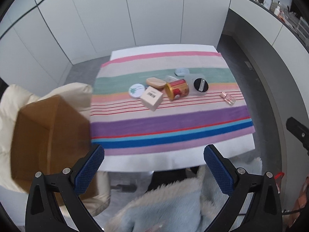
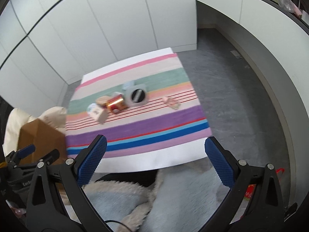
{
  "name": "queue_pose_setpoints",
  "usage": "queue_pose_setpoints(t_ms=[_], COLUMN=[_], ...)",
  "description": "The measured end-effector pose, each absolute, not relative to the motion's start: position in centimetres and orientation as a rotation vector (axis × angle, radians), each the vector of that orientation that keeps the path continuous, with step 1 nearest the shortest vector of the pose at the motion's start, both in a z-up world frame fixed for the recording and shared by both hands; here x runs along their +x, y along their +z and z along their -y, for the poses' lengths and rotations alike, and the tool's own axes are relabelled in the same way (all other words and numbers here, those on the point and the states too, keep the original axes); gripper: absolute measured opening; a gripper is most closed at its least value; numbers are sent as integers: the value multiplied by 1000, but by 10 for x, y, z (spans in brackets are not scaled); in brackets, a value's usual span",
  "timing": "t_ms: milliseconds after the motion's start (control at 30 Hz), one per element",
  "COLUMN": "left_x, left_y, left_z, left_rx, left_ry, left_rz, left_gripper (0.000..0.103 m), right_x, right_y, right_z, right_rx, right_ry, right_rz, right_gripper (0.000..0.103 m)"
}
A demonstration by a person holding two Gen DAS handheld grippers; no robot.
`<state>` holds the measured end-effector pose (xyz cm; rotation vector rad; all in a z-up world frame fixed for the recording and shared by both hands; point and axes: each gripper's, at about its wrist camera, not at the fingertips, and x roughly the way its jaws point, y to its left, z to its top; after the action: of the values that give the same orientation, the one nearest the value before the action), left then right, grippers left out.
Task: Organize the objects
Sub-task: 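Grasp the pink-capped clear bottle with the right tool while the left tool grasps the white barcode box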
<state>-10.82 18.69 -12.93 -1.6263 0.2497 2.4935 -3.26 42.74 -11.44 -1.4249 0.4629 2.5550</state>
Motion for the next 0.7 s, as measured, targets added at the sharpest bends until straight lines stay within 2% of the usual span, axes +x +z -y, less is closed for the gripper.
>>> queue_pose_setpoints(t_ms=[167, 367, 533, 700], left_x=[-144, -188, -214, -232], left_y=[-171, -217, -257, -298], left_z=[-191, -184, -192, -199], left_rx=[-1561, -1567, -1535, -1608], left_ry=[2602, 2610, 2692, 2638], left_rz=[-327, -209, -370, -361], left_gripper=[103, 103, 103, 103], right_x=[-57, -97, -123, -151], right_y=[-148, -210, -264, -309], right_z=[-454, -474, -492, -498], right_rx=[-1362, -1309, -1295, -1305], right_ry=[2558, 2498, 2427, 2302], right_rz=[-572, -609, -722, -764], right_gripper=[103, 103, 103, 103])
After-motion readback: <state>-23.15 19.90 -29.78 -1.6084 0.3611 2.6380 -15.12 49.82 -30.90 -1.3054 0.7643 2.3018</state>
